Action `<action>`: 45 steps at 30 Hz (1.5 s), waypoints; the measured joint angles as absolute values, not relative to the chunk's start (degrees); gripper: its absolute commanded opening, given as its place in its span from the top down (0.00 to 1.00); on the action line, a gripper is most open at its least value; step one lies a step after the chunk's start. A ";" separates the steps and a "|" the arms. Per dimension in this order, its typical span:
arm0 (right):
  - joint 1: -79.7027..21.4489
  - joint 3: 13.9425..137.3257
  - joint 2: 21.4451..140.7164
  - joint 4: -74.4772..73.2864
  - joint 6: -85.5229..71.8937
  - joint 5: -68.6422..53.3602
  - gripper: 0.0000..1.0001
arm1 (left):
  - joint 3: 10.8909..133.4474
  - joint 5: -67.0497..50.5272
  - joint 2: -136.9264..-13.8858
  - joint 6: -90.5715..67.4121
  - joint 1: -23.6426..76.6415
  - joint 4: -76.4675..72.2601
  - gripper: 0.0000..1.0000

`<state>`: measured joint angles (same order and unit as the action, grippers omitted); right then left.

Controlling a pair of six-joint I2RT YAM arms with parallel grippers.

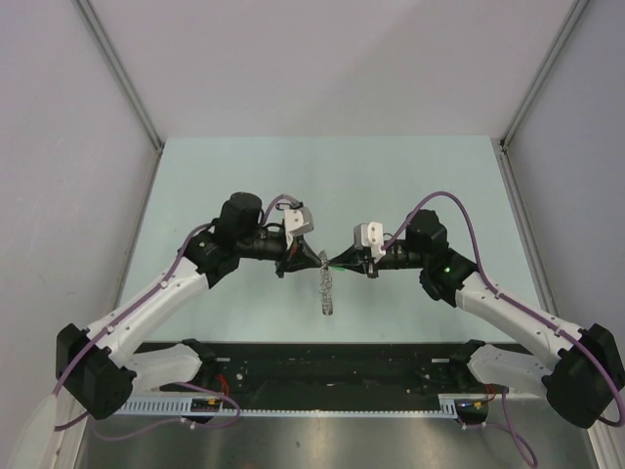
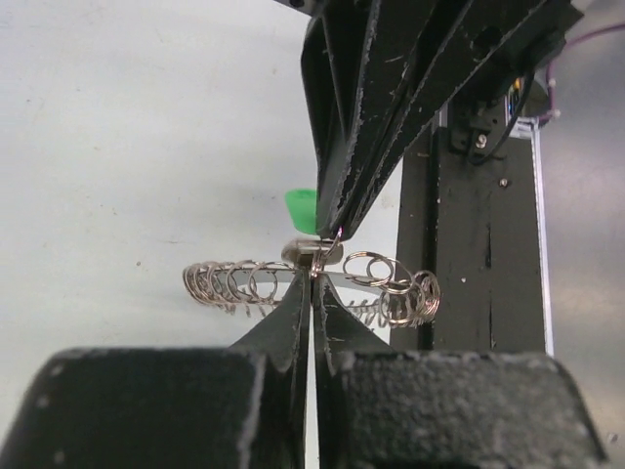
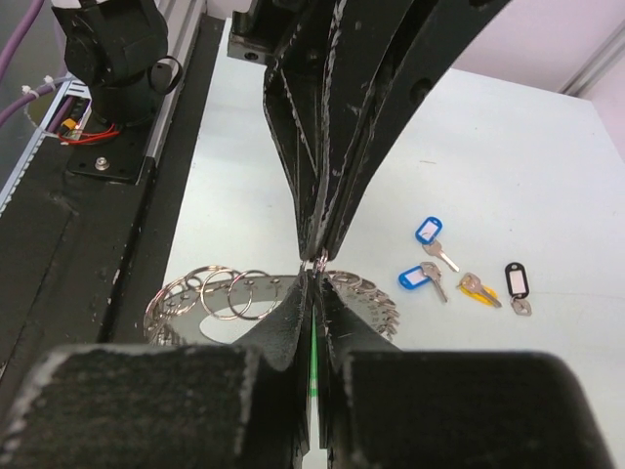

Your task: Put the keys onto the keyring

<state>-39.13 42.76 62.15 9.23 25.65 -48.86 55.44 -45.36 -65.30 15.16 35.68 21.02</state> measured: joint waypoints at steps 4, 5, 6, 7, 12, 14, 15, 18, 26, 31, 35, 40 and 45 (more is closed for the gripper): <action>-38.83 42.78 62.15 9.15 25.78 -48.69 1.00 | 52.75 -44.75 -62.15 10.72 34.30 16.91 0.99; -38.83 42.78 62.15 9.28 25.78 -48.71 1.00 | 52.40 -44.56 -61.73 10.02 34.26 16.29 1.00; -38.83 42.81 62.15 9.45 25.80 -48.73 1.00 | 51.92 -44.34 -61.28 9.13 34.20 15.49 1.00; -38.83 42.85 62.15 9.56 25.80 -48.73 1.00 | 51.48 -44.10 -60.93 8.36 34.17 14.63 1.00; -38.83 42.87 62.15 9.65 25.78 -48.73 1.00 | 48.82 -43.55 -59.72 3.25 33.89 9.80 1.00; -38.83 42.87 62.15 9.67 25.78 -48.73 1.00 | 47.55 -43.16 -59.22 1.10 33.82 7.33 1.00; -38.85 42.87 62.15 9.67 25.78 -48.73 1.00 | 47.05 -42.98 -59.07 0.19 33.80 6.35 1.00; -39.03 42.87 62.19 9.67 25.78 -48.71 1.00 | 45.43 -42.26 -58.50 -2.94 33.71 2.92 1.00; -39.70 42.87 62.37 10.13 25.61 -47.86 1.00 | 42.37 -40.53 -57.76 -8.21 34.02 -4.01 1.00; -39.70 42.87 62.37 10.41 25.08 -47.07 1.00 | 40.77 -39.33 -57.63 -10.52 34.13 -7.27 0.99; -39.86 42.87 62.37 11.07 24.27 -46.61 1.00 | 39.79 -37.41 -56.84 -11.14 34.24 -8.47 0.57; -40.40 42.87 62.46 10.55 23.09 -46.35 1.00 | 39.70 -32.49 -54.24 -10.44 34.22 -8.25 0.31; -40.45 42.87 62.48 10.79 21.82 -45.47 1.00 | 40.62 -26.48 -51.90 -8.84 34.06 -5.28 0.14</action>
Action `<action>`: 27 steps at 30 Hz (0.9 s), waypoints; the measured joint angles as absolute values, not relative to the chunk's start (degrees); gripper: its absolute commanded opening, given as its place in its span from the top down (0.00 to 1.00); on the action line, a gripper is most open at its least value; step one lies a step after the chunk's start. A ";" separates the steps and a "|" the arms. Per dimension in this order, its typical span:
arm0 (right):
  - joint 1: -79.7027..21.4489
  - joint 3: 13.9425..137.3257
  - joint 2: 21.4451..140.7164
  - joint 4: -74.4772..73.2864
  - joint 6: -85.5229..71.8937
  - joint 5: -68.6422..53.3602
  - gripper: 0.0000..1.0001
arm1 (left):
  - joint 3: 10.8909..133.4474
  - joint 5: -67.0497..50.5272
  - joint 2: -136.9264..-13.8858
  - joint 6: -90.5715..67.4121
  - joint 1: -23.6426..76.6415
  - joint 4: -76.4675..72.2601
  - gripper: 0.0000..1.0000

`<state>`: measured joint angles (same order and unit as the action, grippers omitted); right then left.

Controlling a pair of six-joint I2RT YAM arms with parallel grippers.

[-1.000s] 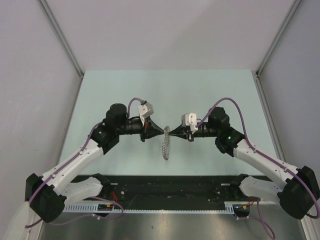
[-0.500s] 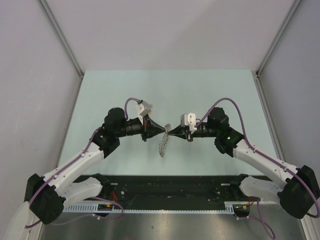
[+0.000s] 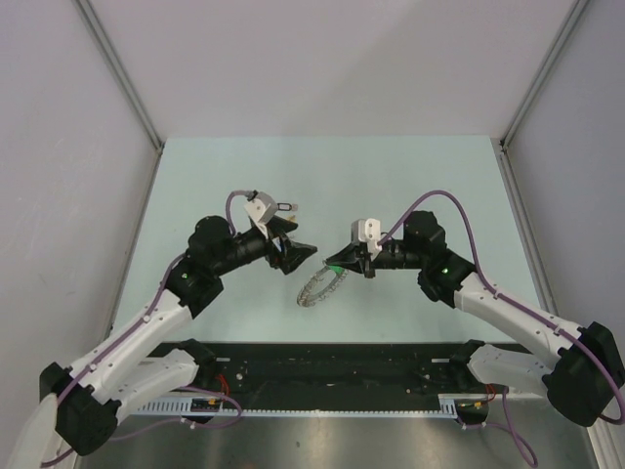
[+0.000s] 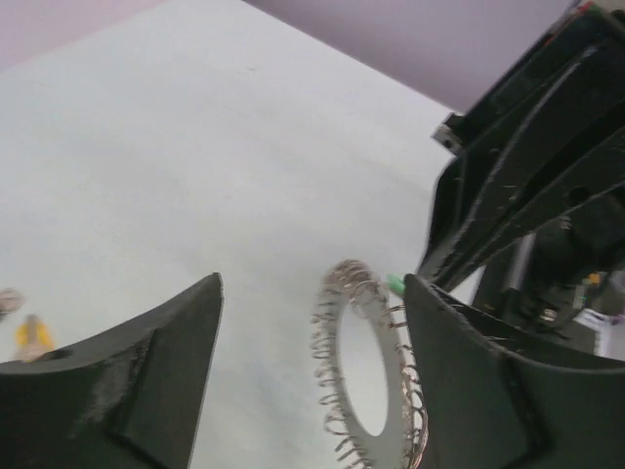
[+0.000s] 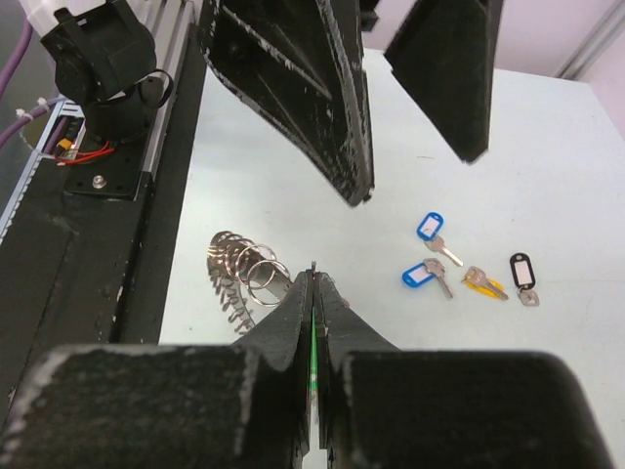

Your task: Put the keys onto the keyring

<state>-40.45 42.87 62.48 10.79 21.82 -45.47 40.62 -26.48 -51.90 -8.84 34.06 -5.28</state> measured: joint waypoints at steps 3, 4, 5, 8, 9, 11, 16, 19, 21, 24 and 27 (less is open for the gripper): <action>-40.45 42.87 62.48 10.98 21.19 -44.69 1.00 | 41.04 -22.72 -49.60 -7.84 32.99 -2.17 0.00; -40.45 42.87 62.48 10.90 21.08 -44.27 1.00 | 41.23 -21.89 -48.93 -7.38 32.47 -1.34 0.00; -40.45 42.87 62.48 10.66 21.06 -43.90 1.00 | 41.67 -21.02 -48.16 -7.27 31.70 -0.05 0.00; -40.45 43.07 62.54 9.54 21.15 -42.65 1.00 | 42.72 -18.74 -45.91 -6.96 28.99 2.87 0.00; -40.45 43.24 62.70 9.08 21.17 -42.19 1.00 | 43.00 -17.96 -45.04 -6.94 28.05 3.77 0.00; -40.45 43.68 62.98 8.16 21.23 -41.32 1.00 | 43.35 -16.82 -43.64 -6.81 26.61 5.28 0.00; -40.45 44.99 64.36 6.22 21.41 -39.29 1.00 | 43.48 -12.53 -40.10 -5.93 25.36 8.36 0.00; -40.42 45.91 65.65 5.23 21.65 -38.17 1.00 | 42.44 -9.10 -37.41 -5.54 25.36 8.84 0.00; -40.42 46.65 66.87 4.40 21.76 -37.54 1.00 | 41.17 -7.09 -35.24 -5.23 25.36 9.37 0.00; -40.25 47.77 68.64 3.57 22.13 -36.84 1.00 | 39.59 -4.71 -32.71 -3.99 25.36 10.17 0.00; -40.01 48.82 70.28 3.20 22.59 -36.29 1.00 | 38.22 -2.59 -30.96 -2.98 25.36 11.09 0.00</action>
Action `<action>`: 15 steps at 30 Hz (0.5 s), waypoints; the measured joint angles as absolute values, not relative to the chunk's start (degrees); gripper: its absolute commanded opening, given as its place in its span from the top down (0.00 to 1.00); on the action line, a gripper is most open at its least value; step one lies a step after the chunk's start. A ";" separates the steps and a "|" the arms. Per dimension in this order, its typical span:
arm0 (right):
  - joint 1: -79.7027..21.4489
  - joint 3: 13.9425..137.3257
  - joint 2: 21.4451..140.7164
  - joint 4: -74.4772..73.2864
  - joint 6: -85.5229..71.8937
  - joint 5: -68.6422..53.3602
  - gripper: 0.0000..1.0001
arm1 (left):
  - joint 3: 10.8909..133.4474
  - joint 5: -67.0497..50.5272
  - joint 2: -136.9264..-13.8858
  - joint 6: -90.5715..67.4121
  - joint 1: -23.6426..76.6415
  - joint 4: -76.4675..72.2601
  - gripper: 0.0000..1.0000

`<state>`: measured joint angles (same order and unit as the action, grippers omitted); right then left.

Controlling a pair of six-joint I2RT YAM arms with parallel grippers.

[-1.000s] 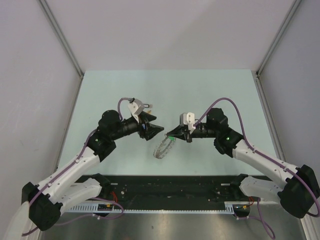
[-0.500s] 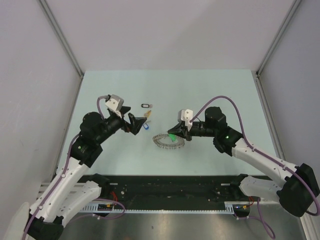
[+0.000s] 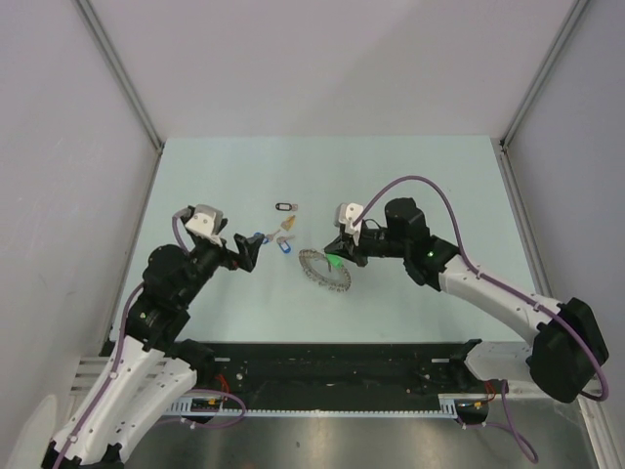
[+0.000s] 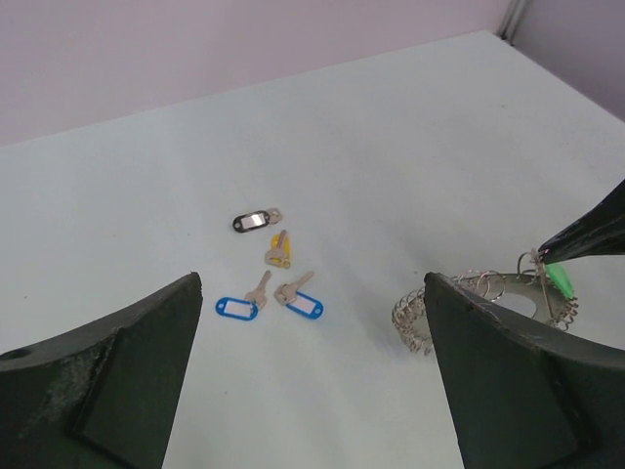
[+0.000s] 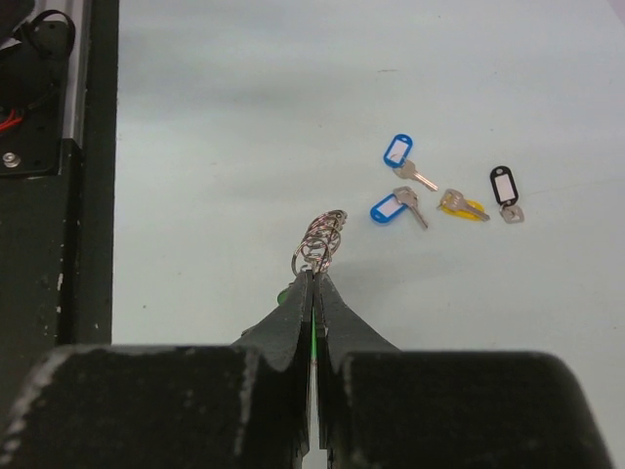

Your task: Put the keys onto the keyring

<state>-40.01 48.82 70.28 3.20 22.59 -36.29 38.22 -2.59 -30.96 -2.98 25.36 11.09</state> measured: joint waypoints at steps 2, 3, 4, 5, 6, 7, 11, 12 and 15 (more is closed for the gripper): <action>-39.59 49.84 71.72 2.94 22.85 -35.86 1.00 | 37.80 -0.78 -30.68 -2.72 25.36 11.73 0.00; -39.27 50.54 72.66 2.74 23.00 -35.70 1.00 | 37.63 0.14 -30.76 -2.59 25.36 11.97 0.00; -39.05 51.00 73.32 2.72 23.11 -35.48 1.00 | 37.50 0.93 -30.89 -2.57 25.34 12.29 0.00; -38.76 51.72 74.26 2.63 23.24 -35.29 1.00 | 37.50 1.98 -31.29 -2.57 25.34 13.06 0.00; -38.50 52.62 75.40 2.68 23.44 -35.07 1.00 | 37.50 2.96 -31.75 -2.55 25.34 13.52 0.00; -38.35 53.19 76.18 2.72 23.68 -34.83 1.00 | 37.50 3.70 -32.12 -2.52 25.32 13.93 0.00; -37.63 55.64 79.81 3.03 24.73 -33.17 1.00 | 37.50 7.14 -33.01 -2.50 25.23 15.92 0.00; -37.54 56.23 80.75 3.11 25.17 -32.64 1.00 | 37.50 7.92 -33.10 -2.48 25.19 16.40 0.00; -37.36 57.54 82.85 3.51 26.15 -30.57 1.00 | 37.50 10.37 -32.53 -2.37 25.04 17.32 0.00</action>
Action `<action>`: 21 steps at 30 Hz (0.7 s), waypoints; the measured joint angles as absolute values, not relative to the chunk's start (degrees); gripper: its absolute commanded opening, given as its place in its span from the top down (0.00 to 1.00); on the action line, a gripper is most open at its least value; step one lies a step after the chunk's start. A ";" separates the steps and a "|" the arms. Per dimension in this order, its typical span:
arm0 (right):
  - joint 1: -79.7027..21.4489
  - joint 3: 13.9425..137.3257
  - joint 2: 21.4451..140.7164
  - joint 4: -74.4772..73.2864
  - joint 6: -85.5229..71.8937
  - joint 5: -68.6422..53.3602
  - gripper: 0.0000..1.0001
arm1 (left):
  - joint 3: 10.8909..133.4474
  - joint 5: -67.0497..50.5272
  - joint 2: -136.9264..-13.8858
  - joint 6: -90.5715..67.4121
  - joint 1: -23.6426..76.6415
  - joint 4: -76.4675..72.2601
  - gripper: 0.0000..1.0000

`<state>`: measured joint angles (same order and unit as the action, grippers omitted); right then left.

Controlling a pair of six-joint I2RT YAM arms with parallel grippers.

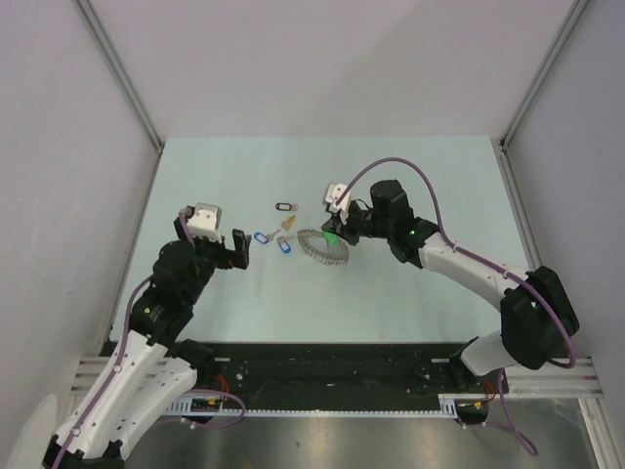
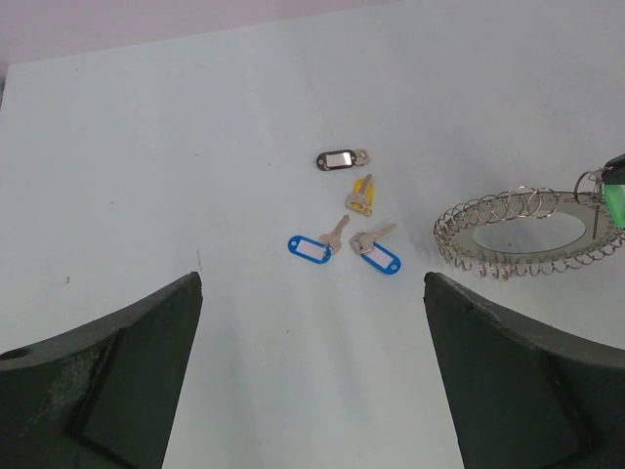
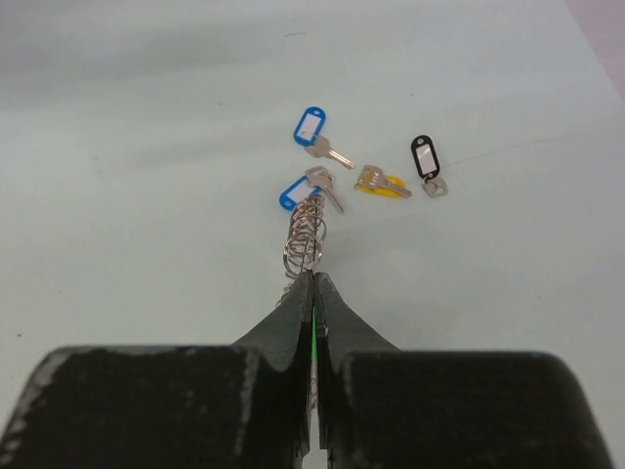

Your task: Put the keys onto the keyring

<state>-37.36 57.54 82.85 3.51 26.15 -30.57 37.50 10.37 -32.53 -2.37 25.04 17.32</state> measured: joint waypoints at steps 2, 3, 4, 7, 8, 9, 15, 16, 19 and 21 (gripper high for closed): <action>-37.39 58.00 83.94 3.84 26.61 -29.50 1.00 | 37.50 11.55 -31.92 -2.24 24.93 17.37 0.00; -37.45 58.02 84.40 3.86 26.68 -29.23 1.00 | 37.47 11.90 -31.68 -2.07 24.88 17.37 0.00; -37.65 58.02 84.82 3.68 26.70 -28.84 1.00 | 37.45 12.12 -31.29 -2.00 24.84 17.37 0.00; -39.09 58.00 85.71 3.22 26.63 -28.03 1.00 | 37.36 12.38 -30.65 -1.96 24.82 17.37 0.00; -39.83 57.69 85.78 3.46 26.50 -27.64 1.00 | 37.36 12.40 -30.57 -1.93 24.82 17.37 0.00; -40.64 56.95 85.69 4.01 26.17 -27.44 1.00 | 37.36 12.40 -30.59 -1.93 24.82 17.37 0.00; -44.88 48.84 84.82 4.21 23.20 -26.74 1.00 | 37.26 12.38 -30.72 -1.93 24.71 17.41 0.00; -45.25 47.68 84.60 3.70 22.59 -26.70 1.00 | 37.26 12.38 -30.70 -1.93 24.71 17.41 0.00; -46.11 44.10 83.46 2.20 20.51 -26.06 1.00 | 37.26 12.36 -30.70 -1.93 24.67 17.41 0.00; -46.46 42.35 82.70 1.54 19.25 -26.06 1.00 | 37.26 12.36 -30.70 -1.93 24.67 17.41 0.00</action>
<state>-46.46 42.35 82.70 1.54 19.25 -26.06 37.26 12.36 -30.70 -1.93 24.67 17.41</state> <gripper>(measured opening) 0.007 0.996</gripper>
